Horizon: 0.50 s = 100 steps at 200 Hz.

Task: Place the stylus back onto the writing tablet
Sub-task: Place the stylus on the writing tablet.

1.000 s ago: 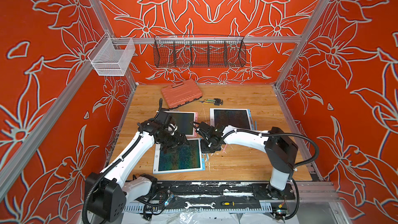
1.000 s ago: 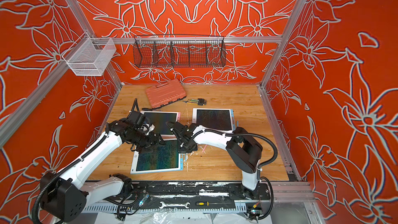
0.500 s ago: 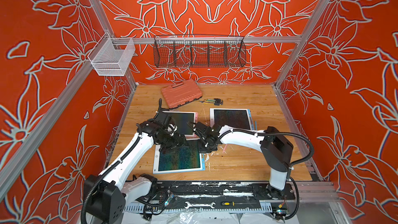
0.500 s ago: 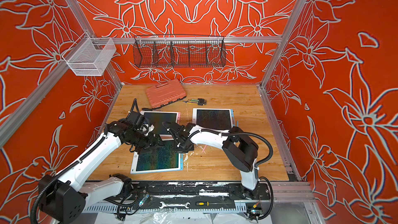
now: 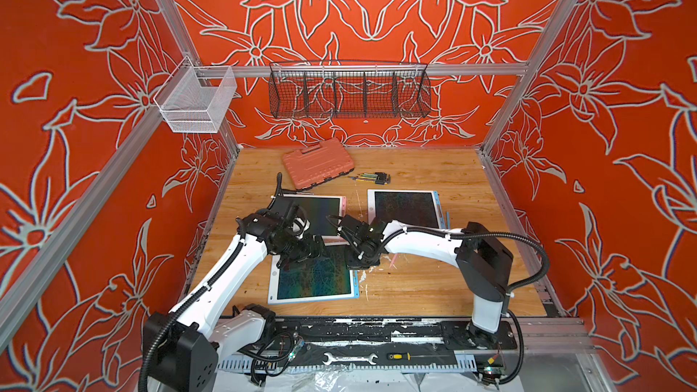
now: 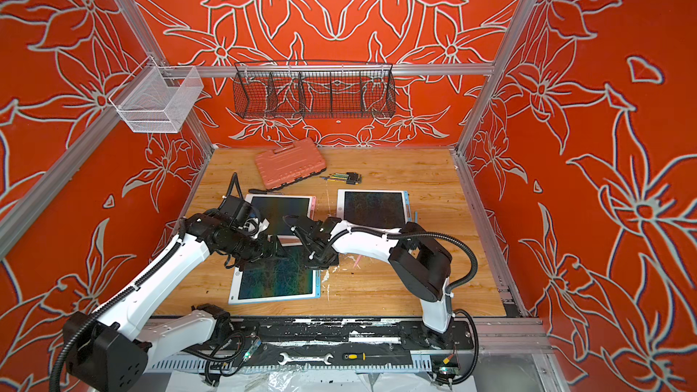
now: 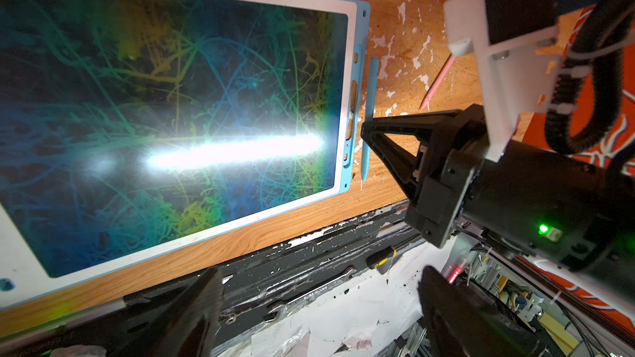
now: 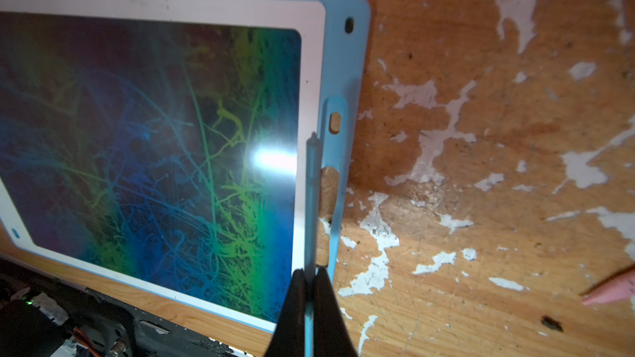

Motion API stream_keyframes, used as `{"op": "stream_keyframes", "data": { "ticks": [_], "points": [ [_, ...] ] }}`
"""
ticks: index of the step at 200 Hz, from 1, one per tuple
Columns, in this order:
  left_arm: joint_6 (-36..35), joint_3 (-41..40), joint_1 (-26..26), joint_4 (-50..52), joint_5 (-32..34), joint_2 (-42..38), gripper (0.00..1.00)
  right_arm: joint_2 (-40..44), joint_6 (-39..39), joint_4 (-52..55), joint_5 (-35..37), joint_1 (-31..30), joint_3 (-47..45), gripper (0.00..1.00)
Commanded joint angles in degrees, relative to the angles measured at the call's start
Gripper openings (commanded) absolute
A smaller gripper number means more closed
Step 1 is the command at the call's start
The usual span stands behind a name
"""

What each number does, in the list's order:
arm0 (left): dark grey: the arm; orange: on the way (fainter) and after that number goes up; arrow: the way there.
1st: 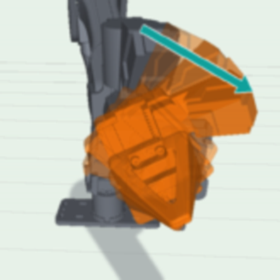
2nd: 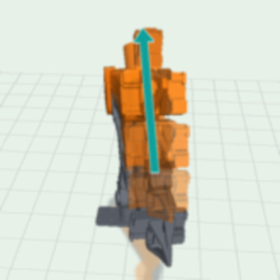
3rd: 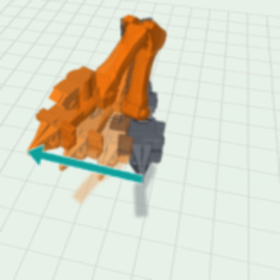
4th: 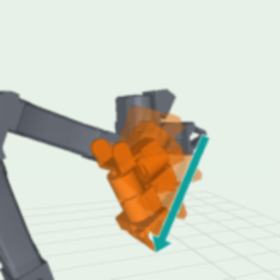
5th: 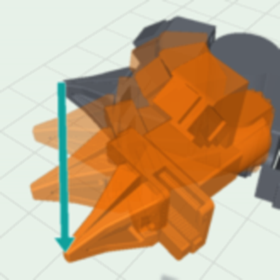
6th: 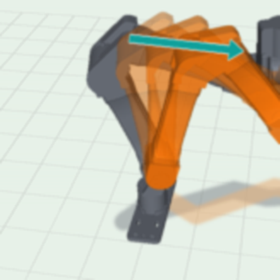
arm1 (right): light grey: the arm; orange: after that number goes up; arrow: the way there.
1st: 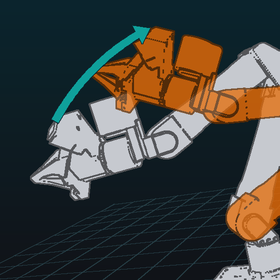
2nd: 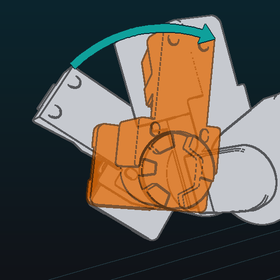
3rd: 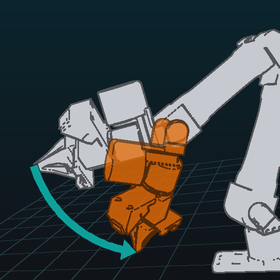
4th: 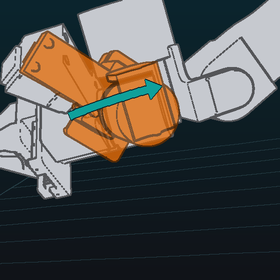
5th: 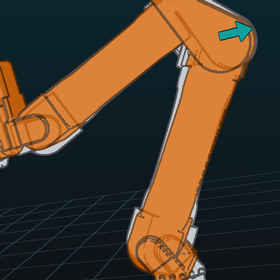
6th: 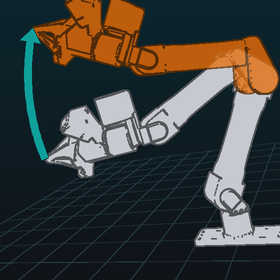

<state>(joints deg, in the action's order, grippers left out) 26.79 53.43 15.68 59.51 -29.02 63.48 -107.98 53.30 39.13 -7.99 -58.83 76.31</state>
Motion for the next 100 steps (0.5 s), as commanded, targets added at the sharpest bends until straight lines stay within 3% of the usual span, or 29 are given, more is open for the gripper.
{"op": "stream_keyframes", "data": {
  "ticks": [1,100],
  "points": [
    [-0.97,-0.07,-0.48,1.73,0.10,-1.06,0.87,-1.77,1.75,1.13,1.04,-0.45,1.40,0.00],
    [-0.54,-0.89,-0.49,1.93,-0.16,-2.27,0.87,-4.24,1.94,3.50,1.52,-0.67,3.49,0.00]
  ]
}}
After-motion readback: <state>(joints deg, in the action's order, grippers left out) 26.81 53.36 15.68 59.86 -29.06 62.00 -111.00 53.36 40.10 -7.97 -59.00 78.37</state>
